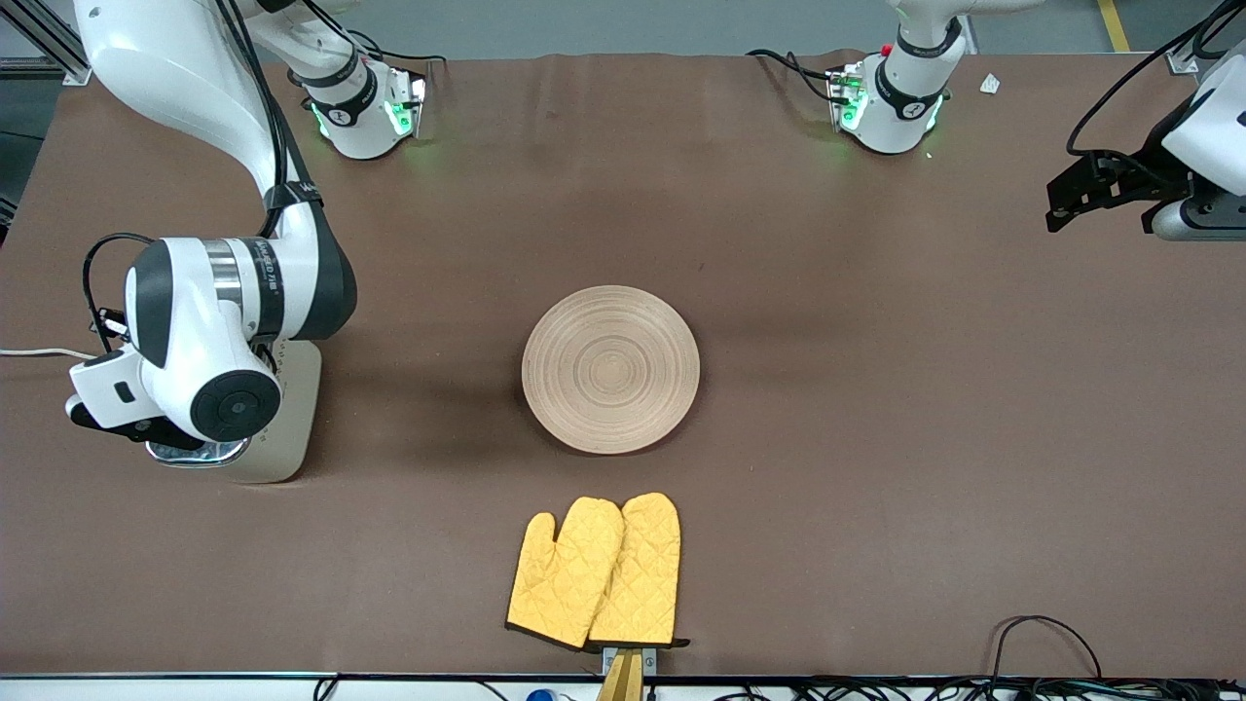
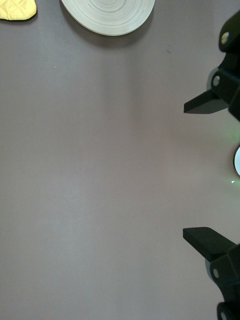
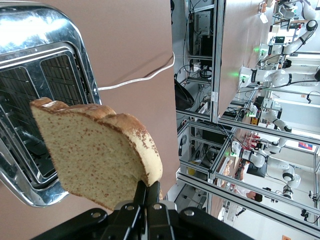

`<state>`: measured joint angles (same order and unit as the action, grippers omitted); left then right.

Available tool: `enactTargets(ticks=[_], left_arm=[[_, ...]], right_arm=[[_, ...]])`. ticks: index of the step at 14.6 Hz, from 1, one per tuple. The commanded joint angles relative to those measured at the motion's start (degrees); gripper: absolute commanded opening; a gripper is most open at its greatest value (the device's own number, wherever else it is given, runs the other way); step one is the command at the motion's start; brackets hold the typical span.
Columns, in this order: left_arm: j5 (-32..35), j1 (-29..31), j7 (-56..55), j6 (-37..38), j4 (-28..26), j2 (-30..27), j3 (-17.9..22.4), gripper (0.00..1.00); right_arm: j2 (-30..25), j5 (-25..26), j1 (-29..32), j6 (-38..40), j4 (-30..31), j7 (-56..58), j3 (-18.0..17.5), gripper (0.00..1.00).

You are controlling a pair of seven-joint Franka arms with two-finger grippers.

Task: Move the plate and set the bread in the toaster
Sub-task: 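Position the held bread above the toaster slot with the right gripper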

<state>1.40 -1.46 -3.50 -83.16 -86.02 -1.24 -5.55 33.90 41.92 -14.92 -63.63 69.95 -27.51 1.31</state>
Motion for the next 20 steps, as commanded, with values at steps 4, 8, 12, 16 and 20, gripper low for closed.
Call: enactTargets(ticks=[4,8,12,16,20], left_arm=[[-0.7,0.0,-0.5,-0.6,-0.2,-0.3,0.1,1.00],[-0.6,-0.2,-0.7,-0.5,-0.1,-0.3,-0.2,1.00],[0.2,-0.4,-0.5,-0.5,0.1,-0.2,-0.3,1.00],[0.2,-0.6,-0.5,-0.3,0.0,-0.3,-0.5,1.00],[0.4,-0.4,-0.5,-0.3,0.1,-0.3,-0.4,1.00]], right_arm=[[-0.1,0.9,0.3,-2.5,1.7,0.2,-0.6,0.00],[0.4,0.8,0.3,-4.7,2.3,-0.3,-0.6,0.00],[0.4,0.5,1.2,-8.8,6.0,-0.5,-0.6,0.01],[1.1,-1.2,1.4,-11.1,7.1,-0.5,-0.6,0.02],[1.7,-4.3,2.2,-15.9,9.4,0.2,-0.8,0.84]])
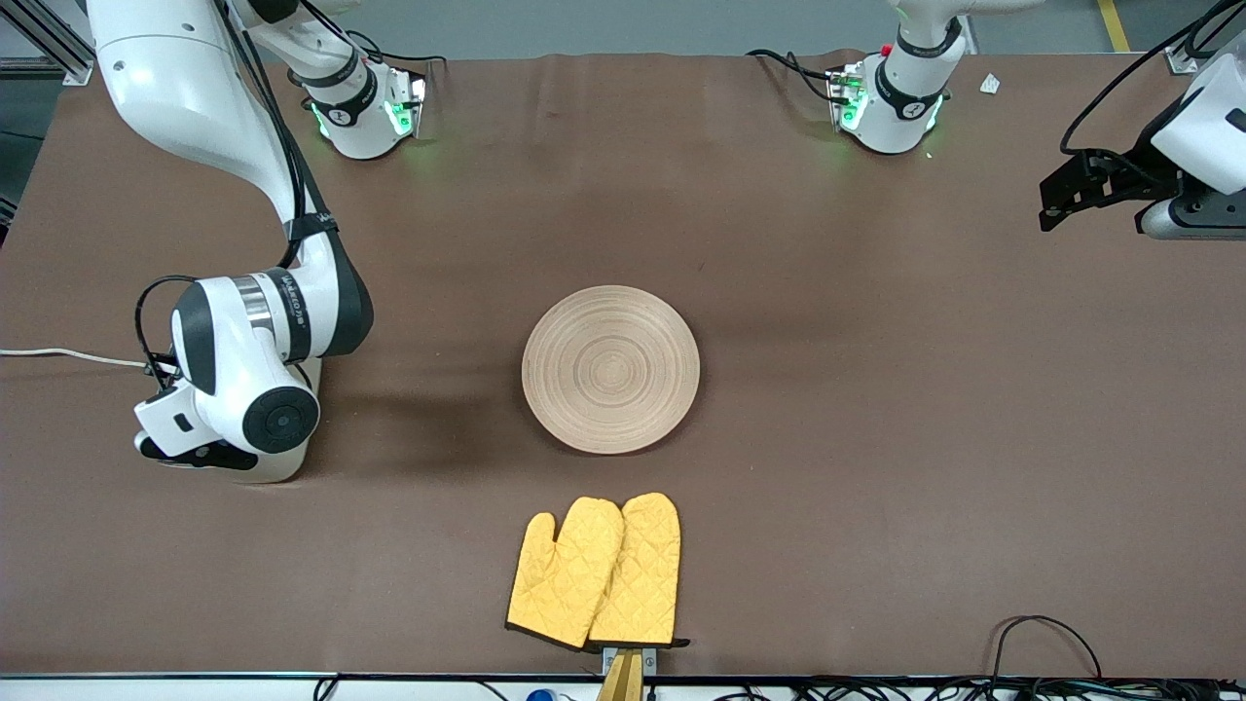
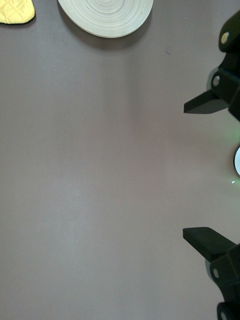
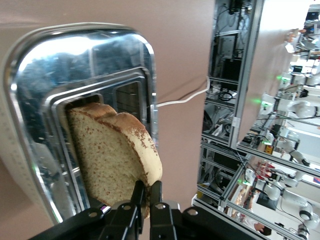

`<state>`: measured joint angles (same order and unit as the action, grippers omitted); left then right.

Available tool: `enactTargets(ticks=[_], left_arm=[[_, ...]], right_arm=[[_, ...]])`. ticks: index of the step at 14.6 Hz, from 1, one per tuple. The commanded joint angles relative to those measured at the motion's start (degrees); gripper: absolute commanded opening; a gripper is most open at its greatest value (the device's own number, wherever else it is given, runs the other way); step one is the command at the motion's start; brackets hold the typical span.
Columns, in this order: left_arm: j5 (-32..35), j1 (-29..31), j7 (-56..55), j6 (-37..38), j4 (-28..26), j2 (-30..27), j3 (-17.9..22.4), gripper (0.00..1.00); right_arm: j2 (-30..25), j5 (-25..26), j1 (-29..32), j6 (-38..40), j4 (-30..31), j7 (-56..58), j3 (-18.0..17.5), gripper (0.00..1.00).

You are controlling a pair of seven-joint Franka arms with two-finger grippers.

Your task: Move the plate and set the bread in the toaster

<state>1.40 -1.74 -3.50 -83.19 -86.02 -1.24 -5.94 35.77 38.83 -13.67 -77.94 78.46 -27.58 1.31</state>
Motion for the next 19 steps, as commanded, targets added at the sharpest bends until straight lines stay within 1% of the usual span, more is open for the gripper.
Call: enactTargets(ticks=[1,2,4,5,7,8,9,10,11,12,15,17,19], left_arm=[[0.3,0.0,-0.5,-0.2,0.3,-0.2,-0.1,1.00],[0.3,0.0,-0.5,-0.2,0.3,-0.2,-0.1,1.00],[0.4,-0.4,-0.5,-0.4,0.4,0.4,0.0,1.00],[0.3,-0.2,-0.5,-0.4,0.4,0.8,0.0,1.00],[0.4,0.0,-0.5,-0.5,0.8,0.9,0.0,1.00],[0.4,0.0,-0.5,-0.4,0.8,1.0,0.0,1.00],[0.4,0.0,-0.6,-0.5,0.8,1.0,0.0,1.00],[0.4,0.1,-0.5,-0.4,0.8,1.0,0.0,1.00],[0.3,0.2,-0.5,-0.5,0.8,0.9,0.0,1.00],[0.4,0.2,-0.5,-0.4,0.8,1.0,0.0,1.00],[0.3,0.2,-0.4,-0.4,1.5,1.1,0.1,1.00],[0.4,0.2,-0.3,-0.4,3.0,2.1,0.2,1.00],[1.2,0.2,0.0,-0.4,3.1,2.2,0.4,1.00]], right_arm=[[-0.2,-4.3,0.9,-2.4,0.5,0.5,-0.9,1.00],[-0.7,-8.3,0.9,-2.3,0.2,0.7,-0.9,1.00],[-1.1,-13.1,0.8,-2.2,-1.5,1.1,-1.0,1.00],[-2.2,-16.1,0.8,-2.2,-1.6,1.6,-1.2,1.00],[-6.1,-23.0,1.0,-2.6,-1.6,1.8,-1.0,1.00],[-8.0,-25.6,2.0,-2.7,-1.6,2.4,-1.0,1.00],[-10.0,-30.2,4.1,-3.5,-1.6,4.3,-1.1,1.00],[-12.5,-36.5,6.4,-3.7,-1.6,6.1,-0.9,1.00],[-14.3,-39.6,8.1,-3.6,-1.6,6.4,-0.8,1.00],[-16.4,-40.2,9.7,-3.1,-1.6,6.8,-0.8,1.00],[-23.4,-40.2,13.8,-1.7,-1.2,14.1,-0.7,1.00],[-26.7,-40.1,14.5,0.4,-1.2,14.6,-0.6,1.00],[-29.2,-40.2,14.4,1.9,-0.9,14.6,-0.7,1.00]])
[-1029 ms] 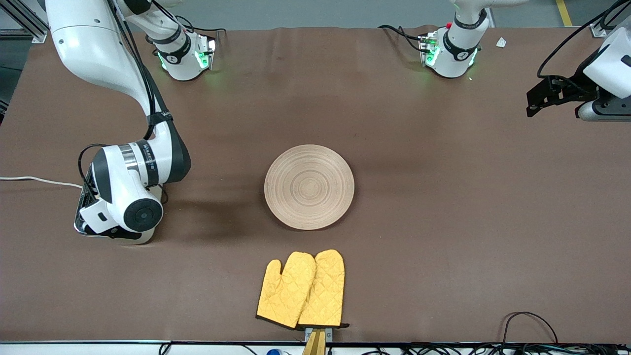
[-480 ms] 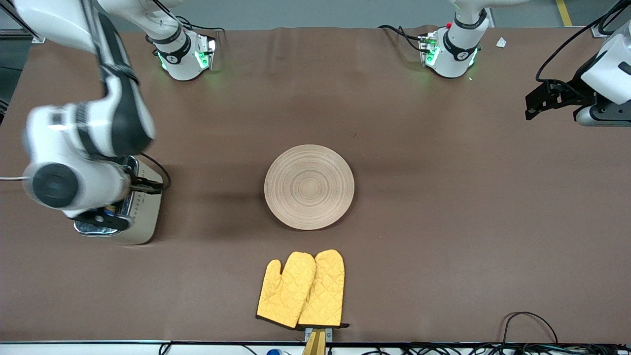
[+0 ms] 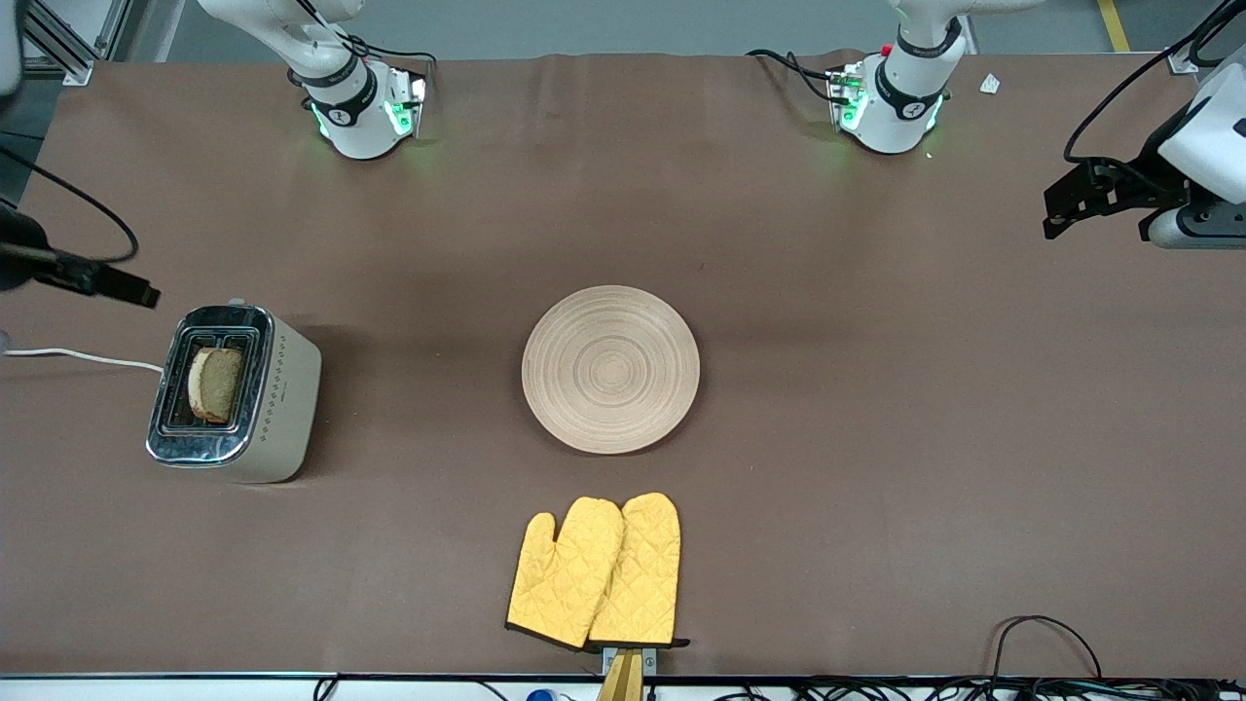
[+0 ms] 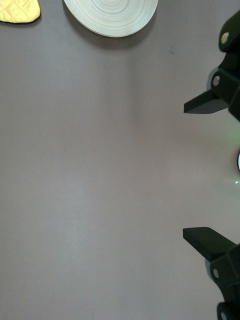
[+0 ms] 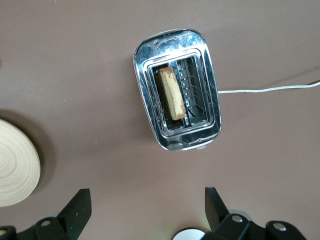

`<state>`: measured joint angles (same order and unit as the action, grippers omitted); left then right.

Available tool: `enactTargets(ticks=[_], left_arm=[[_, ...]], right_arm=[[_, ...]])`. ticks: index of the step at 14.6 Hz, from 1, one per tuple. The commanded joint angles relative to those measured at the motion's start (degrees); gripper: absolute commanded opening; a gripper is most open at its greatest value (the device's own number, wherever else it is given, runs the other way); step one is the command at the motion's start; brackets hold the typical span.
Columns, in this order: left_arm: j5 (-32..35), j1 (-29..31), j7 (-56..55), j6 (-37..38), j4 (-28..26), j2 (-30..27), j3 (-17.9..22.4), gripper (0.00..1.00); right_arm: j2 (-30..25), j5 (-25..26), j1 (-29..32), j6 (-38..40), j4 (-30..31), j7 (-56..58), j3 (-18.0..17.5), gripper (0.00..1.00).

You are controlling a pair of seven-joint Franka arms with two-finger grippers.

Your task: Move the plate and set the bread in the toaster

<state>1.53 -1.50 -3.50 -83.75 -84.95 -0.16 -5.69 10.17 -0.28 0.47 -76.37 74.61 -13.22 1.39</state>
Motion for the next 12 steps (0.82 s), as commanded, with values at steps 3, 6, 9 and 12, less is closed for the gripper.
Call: enactTargets(ticks=[3,6,9,12], left_arm=[[2.8,0.0,0.2,0.2,2.1,1.1,0.0,1.00],[2.5,0.0,0.4,0.3,2.1,1.1,0.0,1.00],[2.0,-0.6,0.5,0.4,2.1,1.0,-0.4,1.00],[1.8,-1.3,0.6,1.0,2.1,0.9,-1.4,1.00]], right_arm=[[-9.1,-1.0,0.7,0.6,8.4,0.5,-0.7,1.00],[-16.3,-0.9,1.2,-6.2,19.3,0.7,-0.7,1.00],[-16.4,-1.0,2.2,-6.8,19.5,3.0,-0.6,1.00],[-16.2,-1.0,2.4,-9.2,19.3,6.4,-0.8,1.00]])
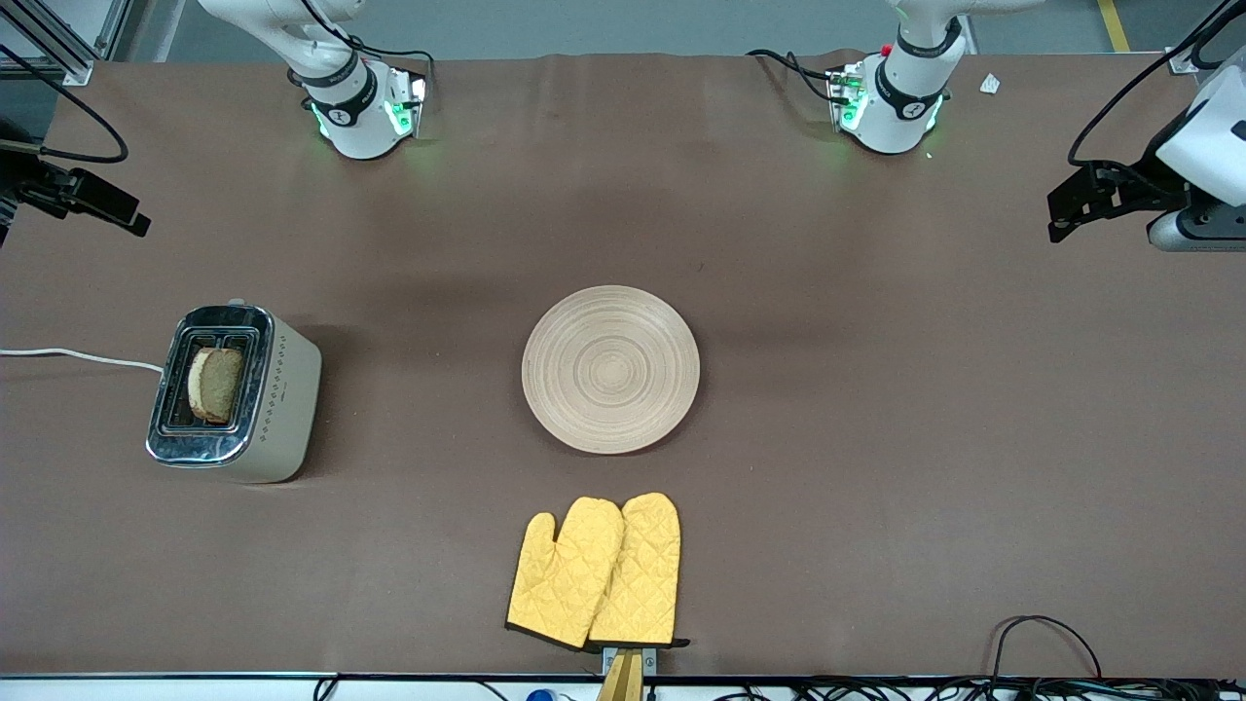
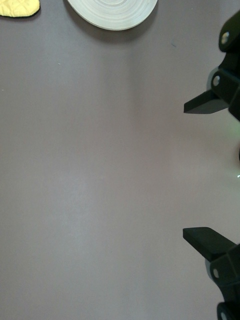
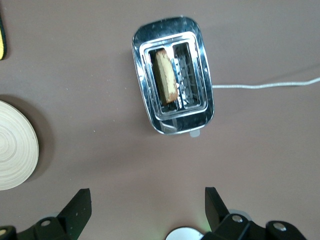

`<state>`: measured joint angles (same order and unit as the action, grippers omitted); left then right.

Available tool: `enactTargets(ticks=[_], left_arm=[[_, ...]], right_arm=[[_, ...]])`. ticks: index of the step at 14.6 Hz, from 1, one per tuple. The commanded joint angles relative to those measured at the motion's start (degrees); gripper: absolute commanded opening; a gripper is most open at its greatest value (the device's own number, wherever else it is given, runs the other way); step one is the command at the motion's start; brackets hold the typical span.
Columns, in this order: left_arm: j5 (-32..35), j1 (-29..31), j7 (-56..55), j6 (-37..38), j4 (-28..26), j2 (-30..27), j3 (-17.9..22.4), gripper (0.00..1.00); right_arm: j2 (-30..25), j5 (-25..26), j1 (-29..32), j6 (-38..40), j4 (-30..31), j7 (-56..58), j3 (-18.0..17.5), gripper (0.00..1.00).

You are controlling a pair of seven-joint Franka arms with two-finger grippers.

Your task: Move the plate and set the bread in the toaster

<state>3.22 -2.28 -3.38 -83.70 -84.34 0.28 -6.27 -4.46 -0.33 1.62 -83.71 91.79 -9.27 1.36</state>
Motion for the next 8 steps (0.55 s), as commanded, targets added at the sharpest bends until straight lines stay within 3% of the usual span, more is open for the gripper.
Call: enactTargets(ticks=[1,8], left_arm=[[0.1,-0.4,0.6,1.0,1.5,0.5,-1.2,1.00],[-2.9,-0.3,0.3,2.2,1.5,0.2,-1.1,1.00]], right_arm=[[-1.6,-0.9,1.3,-1.7,2.1,2.5,-0.8,1.00],[-1.6,-0.3,1.0,-0.8,2.0,8.9,-0.8,1.00]])
